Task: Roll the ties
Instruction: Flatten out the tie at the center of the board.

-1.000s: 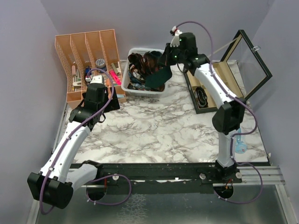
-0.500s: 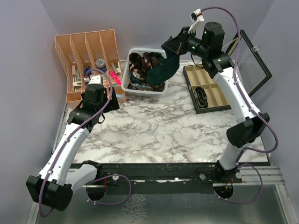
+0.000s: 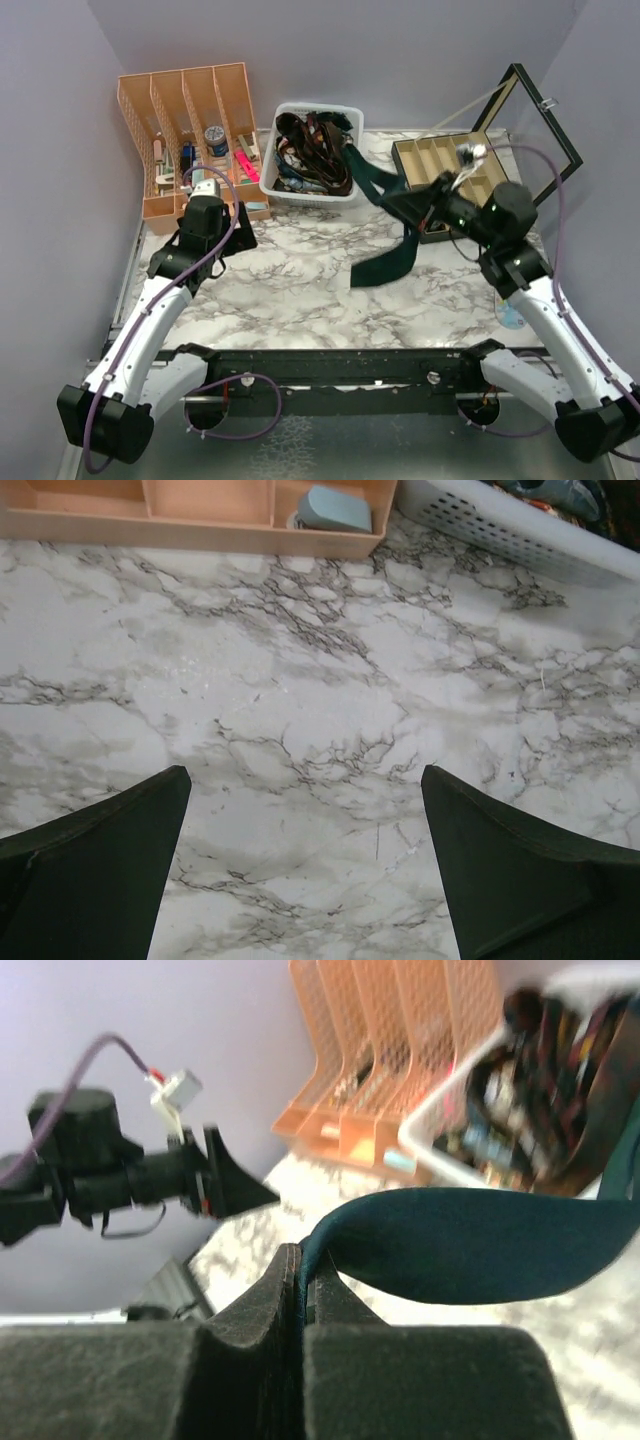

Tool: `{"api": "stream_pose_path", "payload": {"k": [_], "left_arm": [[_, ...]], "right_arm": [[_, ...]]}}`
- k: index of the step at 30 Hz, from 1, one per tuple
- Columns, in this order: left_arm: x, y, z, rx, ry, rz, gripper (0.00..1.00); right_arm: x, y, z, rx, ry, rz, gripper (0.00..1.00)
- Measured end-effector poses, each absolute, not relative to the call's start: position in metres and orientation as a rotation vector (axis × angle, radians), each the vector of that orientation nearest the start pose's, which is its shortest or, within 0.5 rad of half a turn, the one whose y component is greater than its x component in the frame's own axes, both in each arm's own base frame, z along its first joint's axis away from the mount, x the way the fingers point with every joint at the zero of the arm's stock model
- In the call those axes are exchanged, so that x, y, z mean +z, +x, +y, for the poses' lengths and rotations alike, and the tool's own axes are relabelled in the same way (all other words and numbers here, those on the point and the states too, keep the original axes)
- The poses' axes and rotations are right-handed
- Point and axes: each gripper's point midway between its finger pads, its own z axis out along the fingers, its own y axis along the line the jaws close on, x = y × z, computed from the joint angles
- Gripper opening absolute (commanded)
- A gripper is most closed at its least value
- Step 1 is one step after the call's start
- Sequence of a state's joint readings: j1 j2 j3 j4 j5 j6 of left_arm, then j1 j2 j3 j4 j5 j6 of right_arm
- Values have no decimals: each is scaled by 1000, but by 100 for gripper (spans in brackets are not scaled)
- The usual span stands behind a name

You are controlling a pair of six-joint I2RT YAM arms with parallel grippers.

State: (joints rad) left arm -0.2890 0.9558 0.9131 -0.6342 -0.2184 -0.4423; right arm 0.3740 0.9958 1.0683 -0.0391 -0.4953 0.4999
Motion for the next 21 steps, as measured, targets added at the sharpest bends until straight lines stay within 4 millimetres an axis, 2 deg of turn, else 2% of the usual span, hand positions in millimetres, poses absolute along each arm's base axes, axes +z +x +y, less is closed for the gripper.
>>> {"api": "stream_pose_path", "payload": {"k": [2, 6, 8, 9, 11, 17, 21], "left_arm": [[186, 274, -67, -195, -284, 2225, 99], [171, 262, -81, -321, -269, 2227, 99], [164, 256, -89, -384, -259, 2224, 99], [159, 252, -92, -414, -255, 2231, 99], [152, 247, -100, -471, -246, 2243, 99], [142, 241, -115, -580, -227, 2259, 99], [146, 244, -126, -654, -198, 2233, 99]], "right_arm": [[344, 263, 216, 1103, -282, 1660, 1], [215, 243, 213, 1161, -144, 1956, 1], [168, 228, 207, 1149, -92, 2096, 1], [154, 222, 205, 1143, -77, 2144, 0], [147, 217, 202, 1134, -69, 2181, 1], [173, 204, 195, 1108, -150, 2104, 1], [178, 192, 191, 1076, -235, 2146, 1]]}}
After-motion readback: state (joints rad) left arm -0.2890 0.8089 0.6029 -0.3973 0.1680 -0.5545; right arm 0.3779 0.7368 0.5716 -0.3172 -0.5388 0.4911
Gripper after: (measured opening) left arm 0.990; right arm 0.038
